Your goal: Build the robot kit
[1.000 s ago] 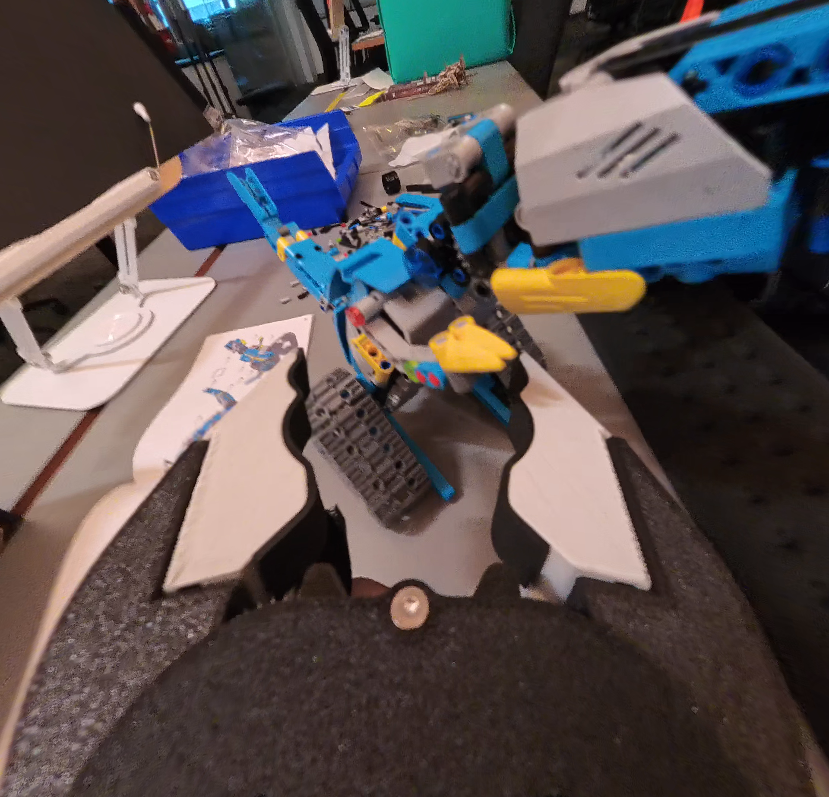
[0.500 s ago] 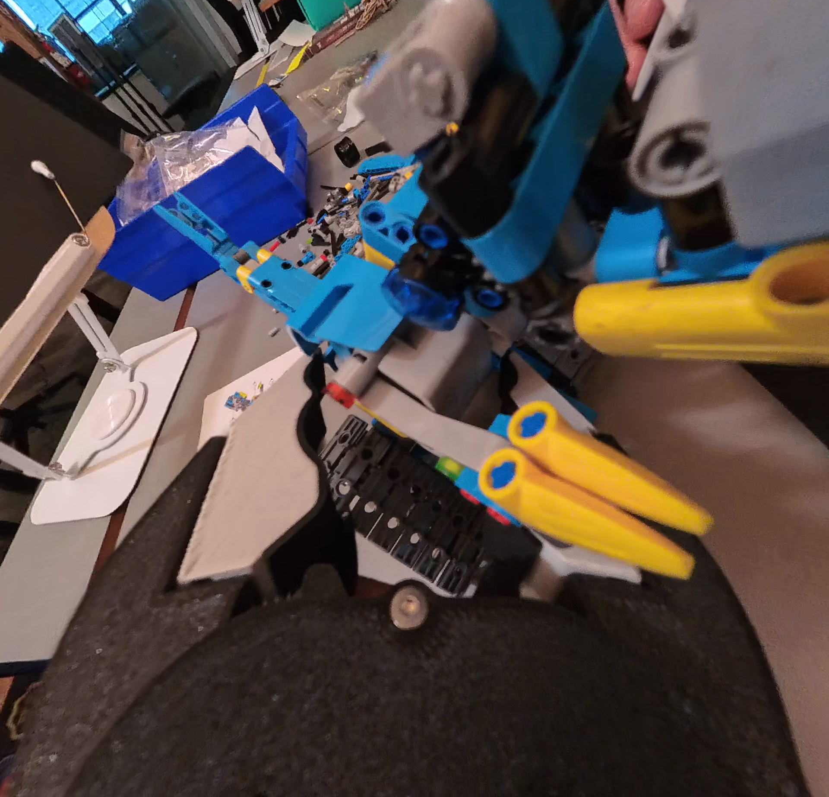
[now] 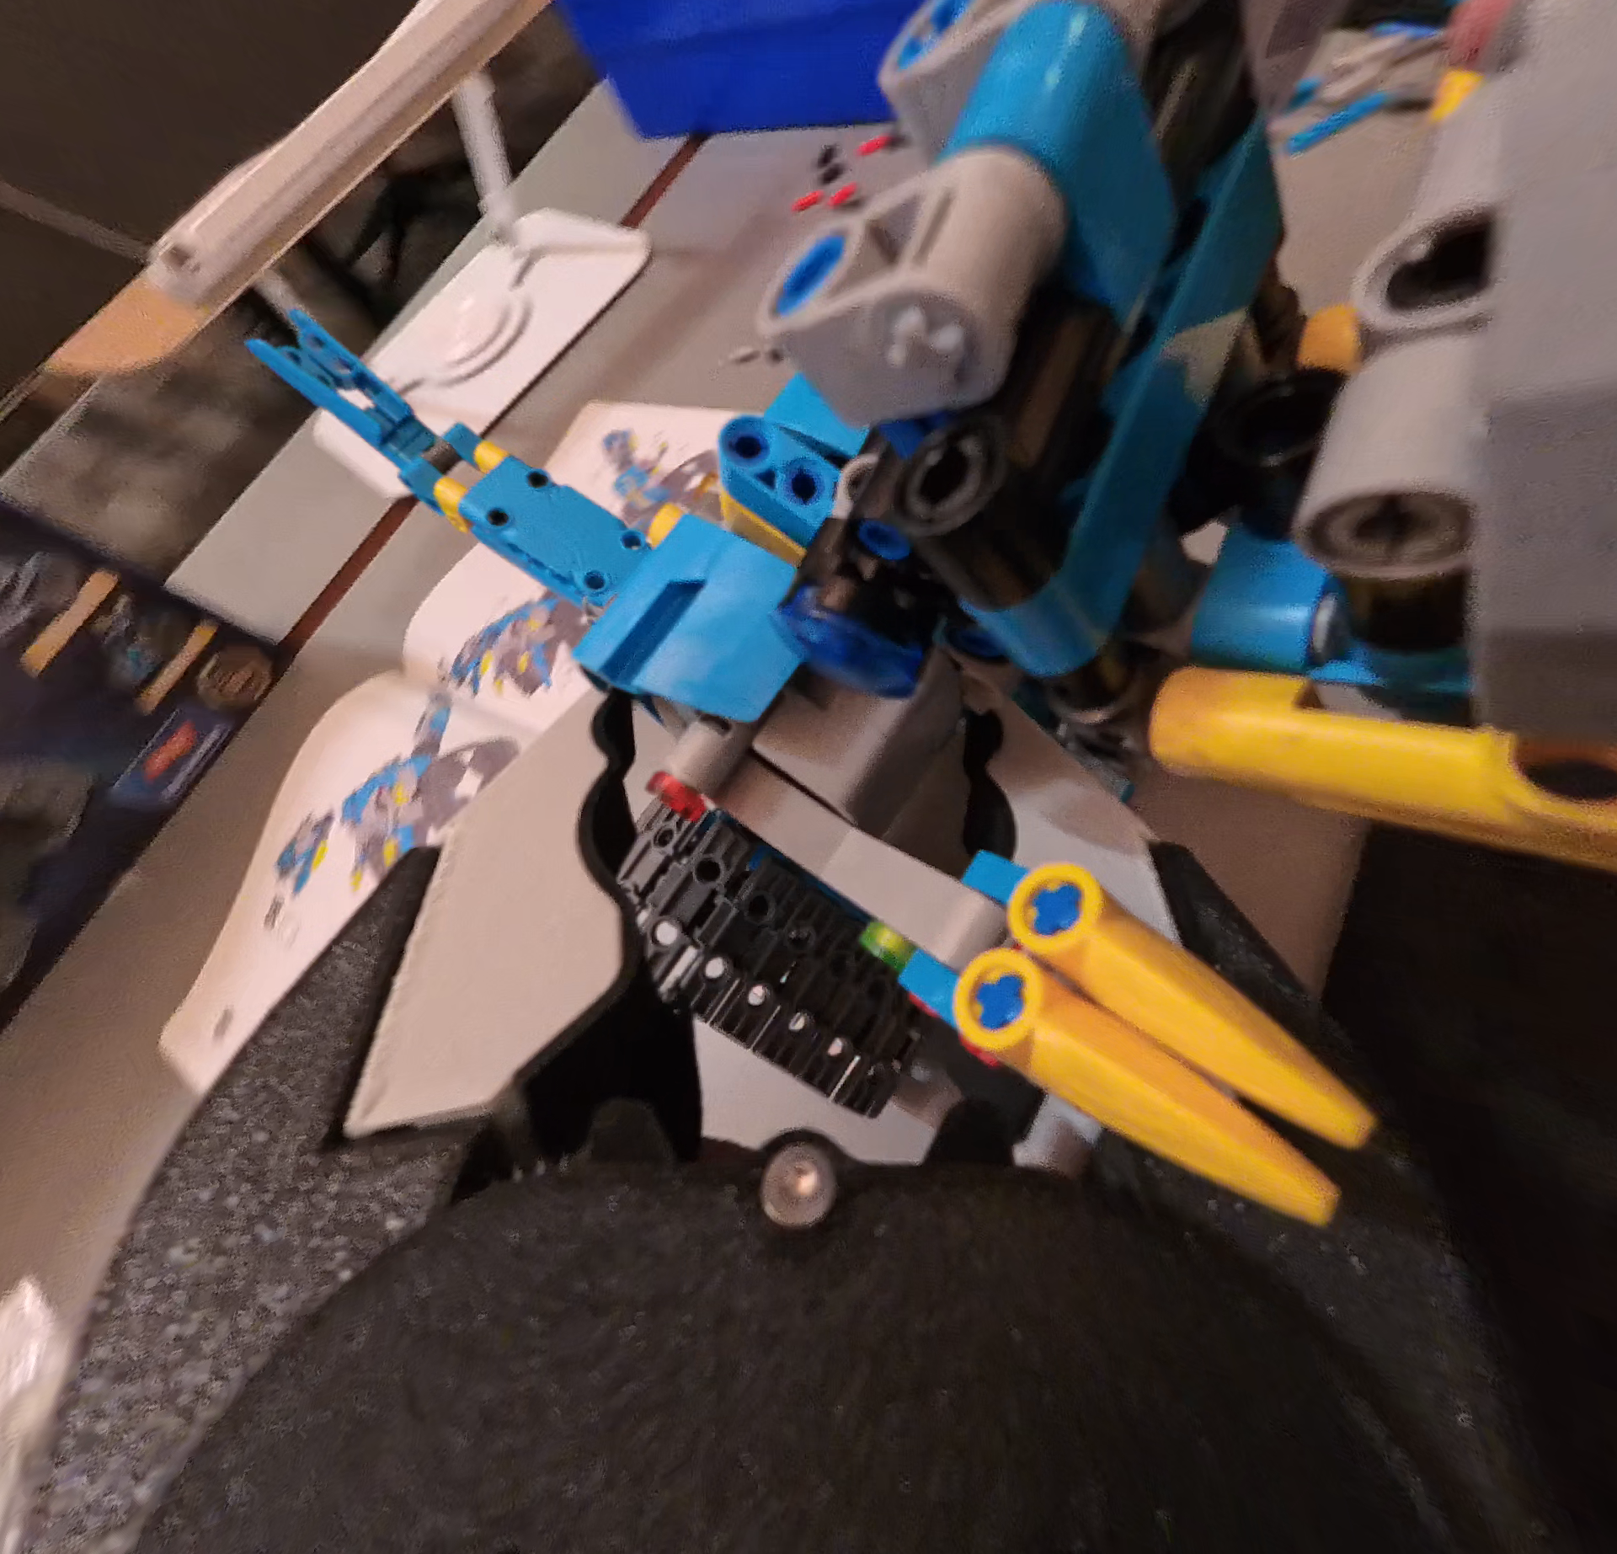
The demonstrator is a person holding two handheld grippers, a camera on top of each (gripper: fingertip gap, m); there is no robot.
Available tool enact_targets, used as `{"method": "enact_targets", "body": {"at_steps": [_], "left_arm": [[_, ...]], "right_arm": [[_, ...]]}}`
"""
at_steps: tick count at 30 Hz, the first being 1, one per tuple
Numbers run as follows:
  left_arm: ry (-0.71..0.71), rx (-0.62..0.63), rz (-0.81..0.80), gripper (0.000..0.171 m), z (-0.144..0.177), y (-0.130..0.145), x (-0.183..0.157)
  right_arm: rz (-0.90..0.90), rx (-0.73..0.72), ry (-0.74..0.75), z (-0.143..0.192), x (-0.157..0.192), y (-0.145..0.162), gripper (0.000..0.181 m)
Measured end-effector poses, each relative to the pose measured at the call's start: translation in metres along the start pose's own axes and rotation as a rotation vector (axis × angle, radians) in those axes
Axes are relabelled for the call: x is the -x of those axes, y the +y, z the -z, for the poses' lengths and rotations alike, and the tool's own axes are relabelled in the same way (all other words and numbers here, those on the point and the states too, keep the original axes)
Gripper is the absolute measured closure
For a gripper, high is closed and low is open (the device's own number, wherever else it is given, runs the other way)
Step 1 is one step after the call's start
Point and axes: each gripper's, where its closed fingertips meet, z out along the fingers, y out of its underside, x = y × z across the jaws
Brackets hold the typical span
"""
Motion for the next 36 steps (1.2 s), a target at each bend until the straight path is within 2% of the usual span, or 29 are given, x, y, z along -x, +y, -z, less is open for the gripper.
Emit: {"method": "enact_targets", "body": {"at_steps": [3,6,7,9,12,16,18,20,22,24,29,36], "left_arm": [[-0.084,0.033,0.060,0.094,0.000,-0.002,-0.002],[-0.127,0.017,-0.025,0.092,0.001,-0.001,-0.008],[-0.124,-0.003,-0.077,0.085,0.000,-0.001,-0.011],[-0.084,-0.057,-0.188,0.068,0.001,0.002,-0.017],[-0.007,-0.130,-0.349,0.067,0.008,0.003,-0.013],[0.127,-0.210,-0.431,0.057,0.018,-0.020,-0.002],[0.160,-0.255,-0.543,0.063,0.017,-0.030,-0.005],[0.214,-0.221,-0.627,0.066,0.007,-0.024,-0.013],[0.264,-0.174,-0.647,0.072,-0.002,-0.016,-0.020],[0.245,-0.168,-0.662,0.084,-0.008,-0.015,-0.018],[0.203,-0.128,-0.590,0.089,-0.015,-0.022,-0.013],[0.349,-0.014,-0.110,0.089,-0.015,-0.032,0.004]], "right_arm": [[-0.028,-0.004,-0.038,0.001,0.001,0.001,0.181],[-0.029,-0.006,-0.056,0.002,0.005,0.002,0.181],[-0.020,-0.004,-0.065,0.002,0.008,0.003,0.181],[-0.006,0.001,-0.073,0.002,0.012,0.004,0.181],[0.016,0.013,-0.069,0.000,0.016,0.006,0.181],[0.018,0.017,-0.062,0.001,0.016,0.007,0.181],[0.008,0.015,-0.053,0.001,0.013,0.007,0.181],[-0.005,0.014,-0.048,0.001,0.011,0.007,0.181],[-0.017,0.011,-0.044,0.001,0.009,0.007,0.181],[-0.024,0.006,-0.041,0.002,0.008,0.006,0.181],[-0.033,-0.007,-0.039,0.003,0.006,0.004,0.181],[-0.044,-0.037,-0.039,0.008,0.005,-0.001,0.181]]}}
